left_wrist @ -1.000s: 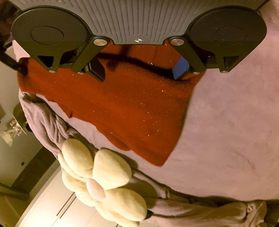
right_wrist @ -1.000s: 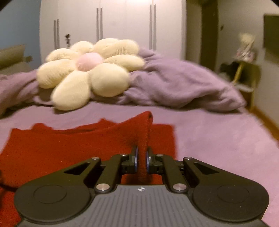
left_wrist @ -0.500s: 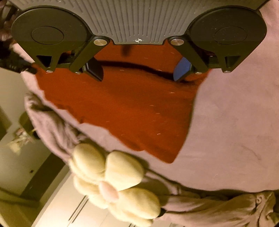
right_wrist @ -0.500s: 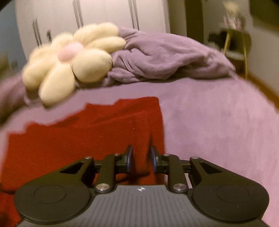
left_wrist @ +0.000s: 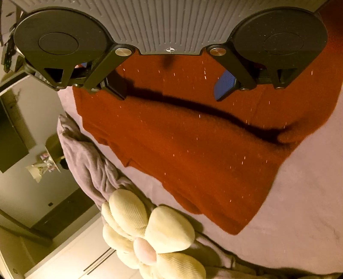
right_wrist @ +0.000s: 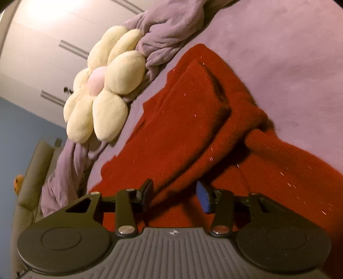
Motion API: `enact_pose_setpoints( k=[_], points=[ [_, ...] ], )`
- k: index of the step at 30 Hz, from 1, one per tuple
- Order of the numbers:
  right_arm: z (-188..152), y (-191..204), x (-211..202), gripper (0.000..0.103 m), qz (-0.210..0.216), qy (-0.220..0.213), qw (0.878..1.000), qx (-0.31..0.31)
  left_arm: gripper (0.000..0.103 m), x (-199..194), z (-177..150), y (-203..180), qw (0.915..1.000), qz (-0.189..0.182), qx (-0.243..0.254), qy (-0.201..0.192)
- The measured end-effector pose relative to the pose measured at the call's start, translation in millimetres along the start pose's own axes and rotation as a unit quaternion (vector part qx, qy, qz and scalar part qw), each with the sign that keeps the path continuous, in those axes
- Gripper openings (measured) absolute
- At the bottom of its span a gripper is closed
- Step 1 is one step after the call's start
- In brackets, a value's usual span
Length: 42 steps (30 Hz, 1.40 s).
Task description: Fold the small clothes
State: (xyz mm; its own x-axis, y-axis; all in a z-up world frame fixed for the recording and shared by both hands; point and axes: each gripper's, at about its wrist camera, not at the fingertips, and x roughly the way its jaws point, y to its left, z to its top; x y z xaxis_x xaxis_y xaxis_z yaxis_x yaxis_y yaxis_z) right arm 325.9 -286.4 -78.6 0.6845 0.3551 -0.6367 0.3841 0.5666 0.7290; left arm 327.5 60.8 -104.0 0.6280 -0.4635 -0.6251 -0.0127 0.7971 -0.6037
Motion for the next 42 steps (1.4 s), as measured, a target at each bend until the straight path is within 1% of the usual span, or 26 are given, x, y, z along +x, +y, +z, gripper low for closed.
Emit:
enact_pose_setpoints(
  k=[2,5,7,10,12,13,15,16,18,22,24,25,26,27,30,31,32,35,36,37,38,40,42],
  points=[
    [6,-1,4,0.015,-0.003,-0.006,1.0,0.009,0.092,5,3,0,1.0,0.009,0.002,0.0],
    [14,0,14,0.012,-0.023,-0.005,0.999,-0.022,0.092,11,7,-2,0.9995,0.026,0.018,0.002],
    [21,3,17,0.011,-0.045,-0.024,0.997,-0.058,0.092,16,9,-4,0.9984,0.043,0.037,0.003],
    [31,5,24,0.01,-0.063,-0.042,0.994,-0.073,0.092,21,12,-5,0.9959,0.069,0.057,0.013],
    [30,3,24,0.011,-0.061,-0.036,0.995,-0.068,0.093,15,11,-5,0.9959,0.067,0.06,0.013],
    [27,6,22,0.012,-0.061,-0.031,0.994,-0.084,0.094,11,9,-5,0.9959,0.066,0.06,0.01],
    [16,13,16,0.021,-0.065,-0.014,0.989,-0.135,0.096,2,2,-4,0.9965,0.056,0.062,0.008],
    [7,15,10,0.027,-0.071,-0.006,0.984,-0.163,0.096,-3,-2,-3,0.9963,0.055,0.065,0.009],
    [-9,12,-3,0.028,-0.069,0.014,0.977,-0.2,0.096,-12,-10,-5,0.9954,0.056,0.077,0.009],
    [-33,9,-40,0.029,-0.06,0.022,0.966,-0.25,0.098,-34,-29,-12,0.9911,0.062,0.117,0.008],
    [-42,10,-57,0.031,-0.057,0.031,0.961,-0.267,0.1,-47,-40,-12,0.9908,0.064,0.118,0.017],
    [-47,10,-65,0.035,-0.06,0.044,0.959,-0.274,0.1,-54,-45,-10,0.9912,0.063,0.115,0.02],
    [-54,8,-74,0.036,-0.062,0.054,0.955,-0.283,0.1,-61,-50,-8,0.9914,0.064,0.112,0.02],
    [-62,6,-84,0.036,-0.067,0.06,0.95,-0.298,0.1,-69,-55,-6,0.9914,0.067,0.111,0.02],
    [-90,0,-114,0.036,-0.094,0.073,0.928,-0.354,0.1,-89,-69,0,0.991,0.083,0.102,0.025],
    [-100,-3,-127,0.036,-0.101,0.075,0.922,-0.367,0.1,-96,-73,2,0.9907,0.09,0.098,0.03],
    [-108,-7,-139,0.037,-0.106,0.075,0.919,-0.373,0.1,-100,-78,2,0.9899,0.097,0.097,0.035],
    [-130,-21,-177,0.039,-0.12,0.073,0.913,-0.382,0.1,-112,-93,1,0.9848,0.132,0.103,0.047],
    [-136,-25,-188,0.04,-0.128,0.068,0.911,-0.386,0.101,-115,-98,1,0.9837,0.137,0.106,0.049],
    [-141,-29,-198,0.043,-0.135,0.068,0.91,-0.386,0.101,-118,-102,0,0.9827,0.142,0.107,0.052],
    [-144,-35,-207,0.046,-0.142,0.07,0.91,-0.383,0.101,-120,-106,0,0.982,0.146,0.106,0.056],
    [-146,-43,-224,0.046,-0.147,0.066,0.914,-0.372,0.101,-125,-112,0,0.9819,0.148,0.102,0.06],
    [-145,-49,-236,0.046,-0.155,0.059,0.916,-0.366,0.101,-129,-116,-1,0.9811,0.154,0.1,0.061]
  ],
)
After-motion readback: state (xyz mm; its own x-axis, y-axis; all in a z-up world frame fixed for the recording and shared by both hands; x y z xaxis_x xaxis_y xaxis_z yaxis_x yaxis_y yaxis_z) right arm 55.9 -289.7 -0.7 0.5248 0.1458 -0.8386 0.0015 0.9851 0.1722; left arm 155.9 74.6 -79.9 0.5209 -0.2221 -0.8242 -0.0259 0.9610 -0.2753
